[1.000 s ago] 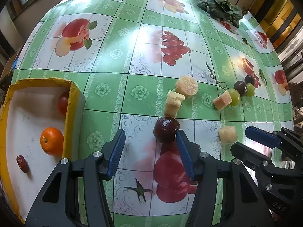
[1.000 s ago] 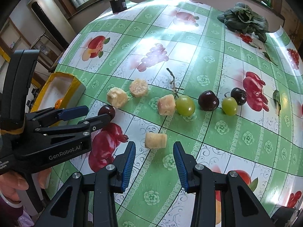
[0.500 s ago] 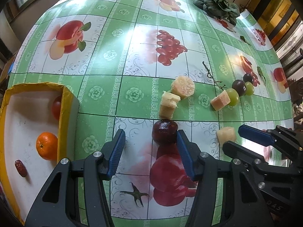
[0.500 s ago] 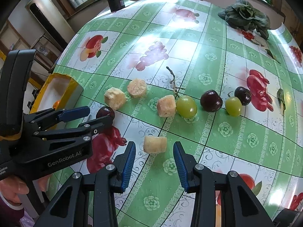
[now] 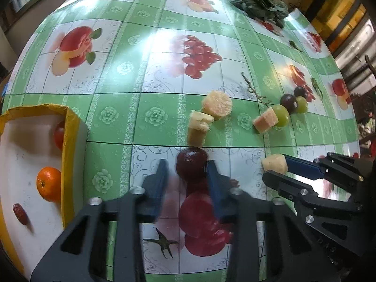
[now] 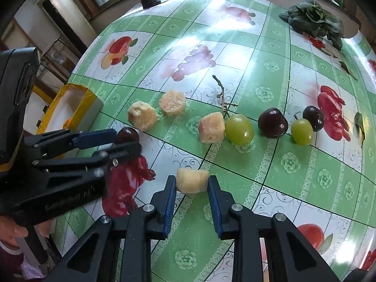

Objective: Organize fruits
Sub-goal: 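Grasp the dark red plum with the left tool while the right tool grasps a cream cube, then lift the plum and cream cube and carry them toward the tray with both tools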

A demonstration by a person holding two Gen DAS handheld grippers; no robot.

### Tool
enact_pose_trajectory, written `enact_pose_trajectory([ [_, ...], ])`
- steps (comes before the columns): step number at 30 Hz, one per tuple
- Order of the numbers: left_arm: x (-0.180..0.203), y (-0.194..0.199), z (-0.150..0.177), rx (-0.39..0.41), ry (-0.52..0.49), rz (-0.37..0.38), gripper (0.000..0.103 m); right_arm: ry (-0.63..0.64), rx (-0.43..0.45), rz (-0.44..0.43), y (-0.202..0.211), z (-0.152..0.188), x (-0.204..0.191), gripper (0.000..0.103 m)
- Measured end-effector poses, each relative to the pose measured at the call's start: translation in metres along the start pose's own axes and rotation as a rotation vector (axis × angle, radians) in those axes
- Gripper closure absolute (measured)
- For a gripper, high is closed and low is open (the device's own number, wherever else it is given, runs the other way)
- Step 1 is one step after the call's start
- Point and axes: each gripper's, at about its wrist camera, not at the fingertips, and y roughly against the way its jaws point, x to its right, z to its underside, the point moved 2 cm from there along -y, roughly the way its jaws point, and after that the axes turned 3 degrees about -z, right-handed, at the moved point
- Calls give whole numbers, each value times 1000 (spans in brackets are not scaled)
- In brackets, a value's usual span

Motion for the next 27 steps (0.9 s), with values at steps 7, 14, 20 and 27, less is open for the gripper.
enact_pose_trajectory([
  [7,3,10,4,17,-5,-13,78,6,15,10,17,2,-1,77],
  [14,2,35,4,62,10,-33,78,11,44,26,34,3,-6,77],
  [20,6,52,9,91,10,-33,78,11,76,48,52,3,-10,77],
  [27,9,71,13,121,7,-36,78,9,107,65,71,5,-17,77],
])
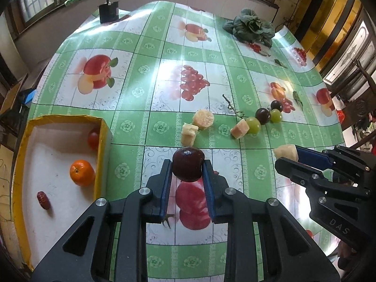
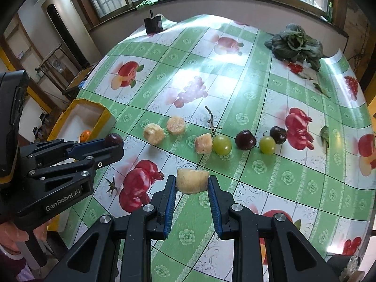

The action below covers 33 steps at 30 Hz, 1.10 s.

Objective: Organize fruits
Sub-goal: 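Lift the plum and cream cube and carry them toward the tray with both tools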

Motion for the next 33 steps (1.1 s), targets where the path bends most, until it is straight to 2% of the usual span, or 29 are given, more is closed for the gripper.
enact_pose_trajectory([
  [12,-25,24,11,28,36,-42,78,64,12,-21,6,-5,-36,77],
  [20,-61,38,23,42,92,-89,78,129,1,-49,-1,-12,-71,77],
  [33,-134,53,52,40,221,-174,78,282,-29,-129,-28,-24,-152,77],
])
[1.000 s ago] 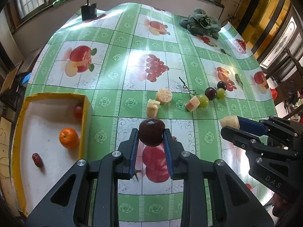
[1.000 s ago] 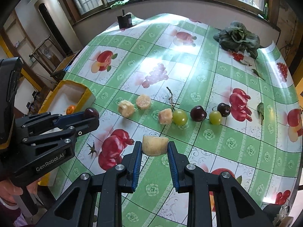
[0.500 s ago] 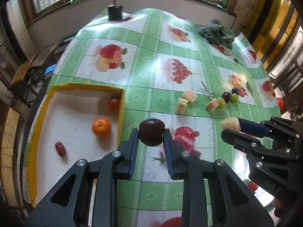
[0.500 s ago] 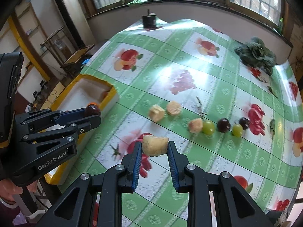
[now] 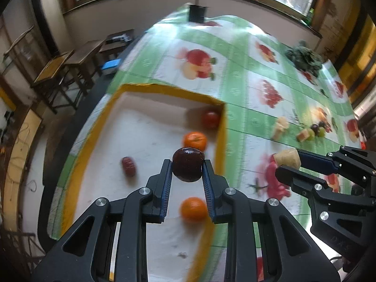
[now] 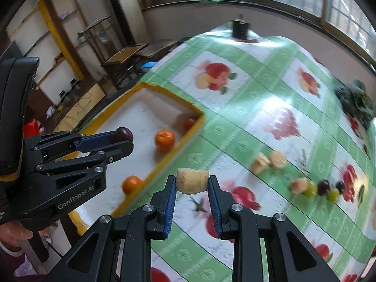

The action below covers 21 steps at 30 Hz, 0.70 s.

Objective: Organize fruits
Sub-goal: 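Lift the plum and cream cube and carry them toward the tray with both tools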

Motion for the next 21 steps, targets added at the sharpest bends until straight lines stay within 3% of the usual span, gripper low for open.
enact_pose_trajectory([
  [12,-67,-12,24,-50,129,-83,78,138,-56,-92,-45,-24,-62,77],
  [21,-94,-32,39,-110,189,-113,78,207,-129,-143,-91,-35,-90,77],
])
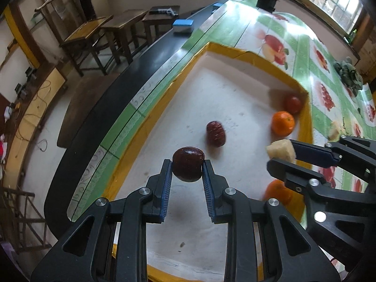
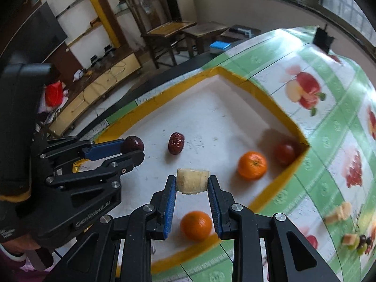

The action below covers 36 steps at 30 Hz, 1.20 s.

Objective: Organize fruits
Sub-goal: 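Lift the plum and cream cube and carry them toward the tray with both tools, then open the left tool over the tray to drop the plum while the right tool releases the cube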

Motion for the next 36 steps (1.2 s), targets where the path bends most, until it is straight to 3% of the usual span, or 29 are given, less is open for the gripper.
enact_pose_trajectory([
  [15,-13,-21,2,-75,60,14,77,-2,-64,-46,-50,-4,3,76],
  [17,-14,-22,1,-81,63,13,74,8,-60,-51,-48,-2,5,76],
  [20,-16,-18,0,-64,71,14,50,-5,-36,-72,-39,-1,8,76],
  [21,-16,-15,0,-52,72,16,48,-11,-31,-67,-36,0,9,75],
  [29,2,8,-10,16,25,2,47,-71,44,-23,2,8,28,75],
  [36,44,25,-22,66,-49,32,47,-167,107,46,38,23,53,73],
])
